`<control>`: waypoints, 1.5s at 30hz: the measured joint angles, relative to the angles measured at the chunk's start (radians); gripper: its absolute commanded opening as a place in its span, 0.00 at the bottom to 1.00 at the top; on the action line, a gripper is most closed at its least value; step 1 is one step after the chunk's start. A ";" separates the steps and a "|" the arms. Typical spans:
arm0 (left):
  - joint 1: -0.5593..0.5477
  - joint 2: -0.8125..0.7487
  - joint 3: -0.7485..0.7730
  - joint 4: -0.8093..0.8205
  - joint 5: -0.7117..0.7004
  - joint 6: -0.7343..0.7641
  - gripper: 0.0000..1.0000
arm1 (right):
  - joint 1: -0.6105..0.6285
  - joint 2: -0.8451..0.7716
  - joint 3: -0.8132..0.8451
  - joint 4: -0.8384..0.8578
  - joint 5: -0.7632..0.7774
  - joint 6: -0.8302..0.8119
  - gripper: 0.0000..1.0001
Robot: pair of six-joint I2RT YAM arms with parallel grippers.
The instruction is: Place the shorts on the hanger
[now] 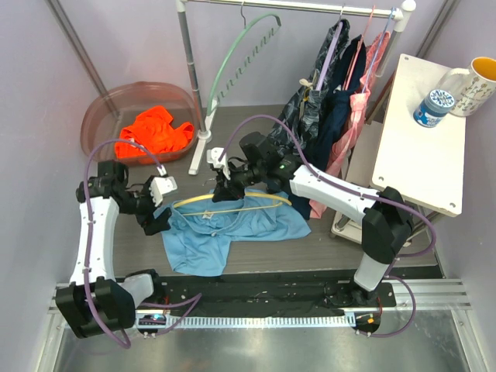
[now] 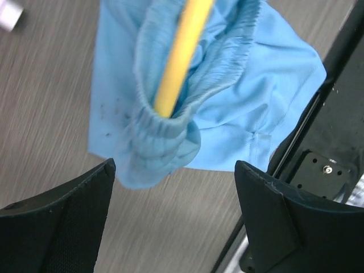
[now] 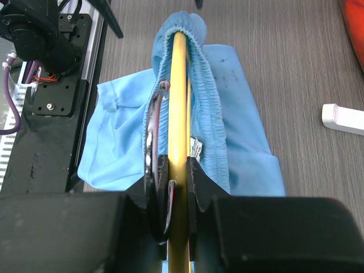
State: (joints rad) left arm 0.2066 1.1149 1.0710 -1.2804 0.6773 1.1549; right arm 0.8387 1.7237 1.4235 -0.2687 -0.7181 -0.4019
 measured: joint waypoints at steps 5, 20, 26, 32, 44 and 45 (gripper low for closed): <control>-0.021 0.002 -0.071 0.029 0.047 0.113 0.71 | 0.002 0.000 0.002 -0.002 -0.011 -0.020 0.01; -0.056 -0.018 -0.202 0.137 0.054 0.140 0.00 | 0.056 0.027 0.038 -0.012 -0.008 -0.043 0.63; 0.044 -0.041 -0.203 0.096 0.058 0.207 0.00 | 0.006 0.004 0.113 0.000 -0.001 0.121 0.86; 0.060 -0.098 -0.214 0.044 0.071 0.354 0.00 | -0.103 -0.043 0.163 0.001 0.010 0.349 0.89; 0.060 -0.245 -0.230 -0.051 0.140 0.583 0.00 | -0.130 0.131 0.246 -0.182 0.117 0.422 0.79; 0.060 -0.246 -0.230 -0.053 0.140 0.589 0.00 | -0.113 0.158 0.238 -0.206 0.151 0.403 0.79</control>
State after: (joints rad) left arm 0.2668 0.8688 0.8410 -1.3331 0.8173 1.7439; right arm 0.7258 1.8820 1.6611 -0.4747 -0.5674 0.0013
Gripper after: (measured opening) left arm 0.218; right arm 0.792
